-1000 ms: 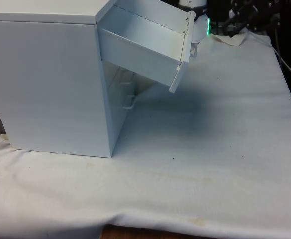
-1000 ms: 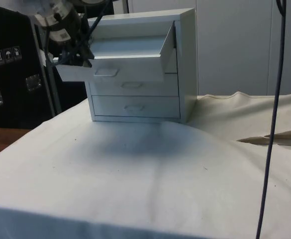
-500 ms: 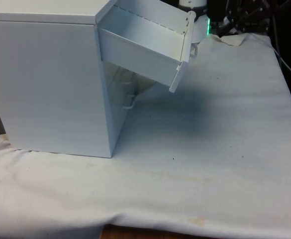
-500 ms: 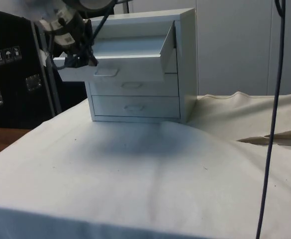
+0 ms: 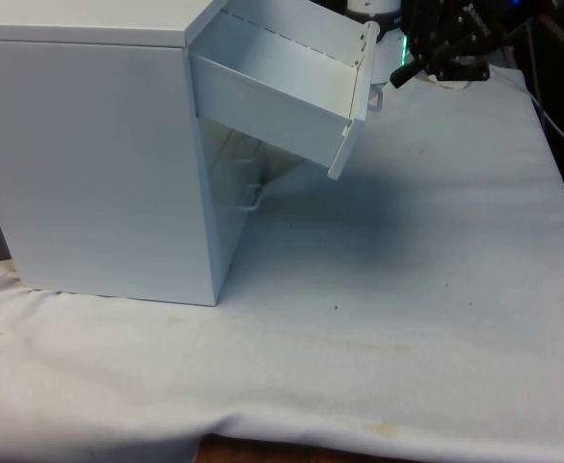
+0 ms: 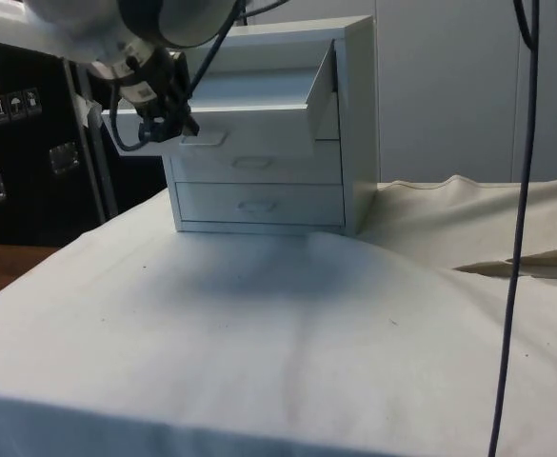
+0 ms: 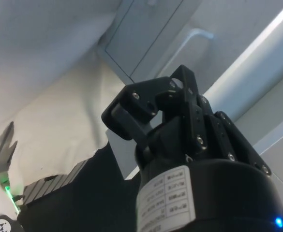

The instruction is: Open the drawer, then close it.

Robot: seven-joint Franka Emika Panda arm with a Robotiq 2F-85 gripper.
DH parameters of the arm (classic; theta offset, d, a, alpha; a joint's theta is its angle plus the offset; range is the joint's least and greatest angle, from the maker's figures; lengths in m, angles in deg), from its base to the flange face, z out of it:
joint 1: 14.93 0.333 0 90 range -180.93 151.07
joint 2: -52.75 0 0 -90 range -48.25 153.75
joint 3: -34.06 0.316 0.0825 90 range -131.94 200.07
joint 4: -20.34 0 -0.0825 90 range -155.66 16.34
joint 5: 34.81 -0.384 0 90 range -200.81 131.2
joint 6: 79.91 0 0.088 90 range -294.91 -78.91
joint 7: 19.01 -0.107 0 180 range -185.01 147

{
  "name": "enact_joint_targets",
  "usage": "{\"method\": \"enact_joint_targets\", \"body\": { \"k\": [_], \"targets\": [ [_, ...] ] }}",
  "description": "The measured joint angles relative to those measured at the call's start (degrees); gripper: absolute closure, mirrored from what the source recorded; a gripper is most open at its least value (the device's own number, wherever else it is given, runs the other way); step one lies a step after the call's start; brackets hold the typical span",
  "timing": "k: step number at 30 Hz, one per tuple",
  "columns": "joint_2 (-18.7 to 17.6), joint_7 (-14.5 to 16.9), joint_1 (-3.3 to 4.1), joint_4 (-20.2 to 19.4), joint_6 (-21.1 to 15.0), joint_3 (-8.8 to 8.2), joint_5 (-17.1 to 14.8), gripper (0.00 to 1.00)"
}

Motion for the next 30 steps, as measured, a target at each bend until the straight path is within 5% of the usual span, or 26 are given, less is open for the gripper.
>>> {"method": "enact_joint_targets", "body": {
  "k": [11, 30],
  "targets": [
    [-0.1, 0.6, -0.06, -1.1, -0.3, -2.06, 1.0, 1.0],
    [1.7, 0.9, -0.17, -1.3, 1.1, -2.75, 1.8, 1.0]
  ]
}}
